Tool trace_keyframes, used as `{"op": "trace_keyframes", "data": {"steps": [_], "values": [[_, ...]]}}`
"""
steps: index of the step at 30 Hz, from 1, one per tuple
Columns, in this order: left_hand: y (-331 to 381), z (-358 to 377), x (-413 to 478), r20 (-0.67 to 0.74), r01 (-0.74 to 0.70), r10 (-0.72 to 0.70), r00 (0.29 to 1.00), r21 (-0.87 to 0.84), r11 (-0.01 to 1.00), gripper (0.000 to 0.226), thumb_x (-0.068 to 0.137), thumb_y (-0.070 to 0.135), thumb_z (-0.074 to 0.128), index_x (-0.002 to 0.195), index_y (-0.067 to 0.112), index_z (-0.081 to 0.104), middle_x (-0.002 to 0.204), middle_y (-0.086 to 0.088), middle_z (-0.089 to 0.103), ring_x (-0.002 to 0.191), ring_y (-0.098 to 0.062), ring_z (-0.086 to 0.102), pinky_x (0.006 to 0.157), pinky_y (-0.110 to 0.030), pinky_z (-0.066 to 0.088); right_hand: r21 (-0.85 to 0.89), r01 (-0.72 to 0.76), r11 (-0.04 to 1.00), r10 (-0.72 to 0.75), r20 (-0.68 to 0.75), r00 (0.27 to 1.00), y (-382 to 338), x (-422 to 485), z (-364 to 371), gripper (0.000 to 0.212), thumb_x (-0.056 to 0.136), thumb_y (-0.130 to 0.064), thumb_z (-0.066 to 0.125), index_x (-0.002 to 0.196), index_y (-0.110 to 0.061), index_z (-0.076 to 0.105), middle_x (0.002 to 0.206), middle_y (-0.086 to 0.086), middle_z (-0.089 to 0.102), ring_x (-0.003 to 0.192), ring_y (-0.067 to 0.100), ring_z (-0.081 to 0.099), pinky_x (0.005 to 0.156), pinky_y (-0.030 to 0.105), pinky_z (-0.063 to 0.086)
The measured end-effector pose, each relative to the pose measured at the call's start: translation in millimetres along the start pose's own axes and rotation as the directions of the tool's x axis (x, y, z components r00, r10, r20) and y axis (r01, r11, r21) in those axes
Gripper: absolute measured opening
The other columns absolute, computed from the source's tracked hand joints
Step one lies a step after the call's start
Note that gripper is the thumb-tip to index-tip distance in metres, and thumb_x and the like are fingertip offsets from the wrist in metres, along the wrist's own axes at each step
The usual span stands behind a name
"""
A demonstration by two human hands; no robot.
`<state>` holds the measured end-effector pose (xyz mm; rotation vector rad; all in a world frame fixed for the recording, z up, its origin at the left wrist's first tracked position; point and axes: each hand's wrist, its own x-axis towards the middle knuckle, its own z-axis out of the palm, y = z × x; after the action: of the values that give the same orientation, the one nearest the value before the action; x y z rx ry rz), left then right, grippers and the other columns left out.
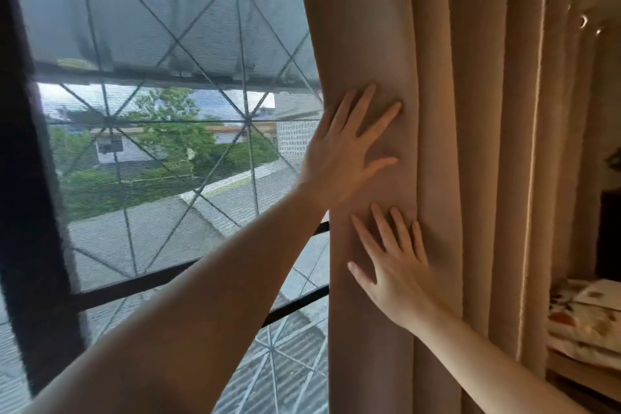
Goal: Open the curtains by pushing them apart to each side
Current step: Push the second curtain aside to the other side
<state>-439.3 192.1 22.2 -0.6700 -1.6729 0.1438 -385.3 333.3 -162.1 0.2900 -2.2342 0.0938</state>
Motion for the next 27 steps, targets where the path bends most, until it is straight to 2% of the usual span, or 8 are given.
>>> {"op": "trace_keyframes", "data": {"steps": [7,14,24,27], "values": [[11.4,32.5,19.7,-0.003,-0.01,0.01,1.0,0.003,1.0,0.086,0.105,0.079,0.043,0.176,0.035,0.025,0.184,-0.013,0.021,0.168,-0.039,0.027,0.137,-0.055,0.027,0.001,-0.014,1.0,0.014,-0.001,1.0,30.6,13.2,11.5,0.076,0.103,-0.063,0.04,0.169,-0.031,0.02,0.178,0.007,0.013,0.162,0.036,0.009,0.128,0.062,0.015],[39.0,63.3,42.3,-0.005,-0.013,0.014,1.0,0.042,0.999,0.085,0.105,0.079,0.042,0.176,0.036,0.026,0.185,-0.012,0.021,0.168,-0.038,0.027,0.136,-0.054,0.027,0.026,-0.003,1.0,0.003,0.003,1.0,78.9,21.2,25.0,0.076,0.104,-0.064,0.038,0.17,-0.032,0.017,0.178,0.007,0.012,0.162,0.036,0.009,0.129,0.062,0.013],[96.1,111.0,82.4,-0.016,0.035,-0.033,0.999,0.085,0.996,0.084,0.104,0.077,0.043,0.174,0.031,0.033,0.182,-0.014,0.029,0.165,-0.041,0.034,0.135,-0.054,0.027,0.094,0.043,0.995,-0.044,0.007,0.999,168.3,31.7,36.4,0.077,0.103,-0.065,0.036,0.17,-0.032,0.017,0.177,0.009,0.017,0.161,0.037,0.014,0.129,0.061,0.014],[113.6,126.0,92.9,-0.034,0.041,-0.038,0.999,0.093,0.995,0.084,0.103,0.076,0.046,0.172,0.03,0.038,0.179,-0.016,0.034,0.162,-0.042,0.039,0.132,-0.055,0.032,0.111,0.062,0.992,-0.064,0.016,0.998,194.5,33.0,39.9,0.077,0.104,-0.066,0.035,0.17,-0.035,0.012,0.178,0.007,0.013,0.161,0.035,0.011,0.13,0.057,0.01]]}}
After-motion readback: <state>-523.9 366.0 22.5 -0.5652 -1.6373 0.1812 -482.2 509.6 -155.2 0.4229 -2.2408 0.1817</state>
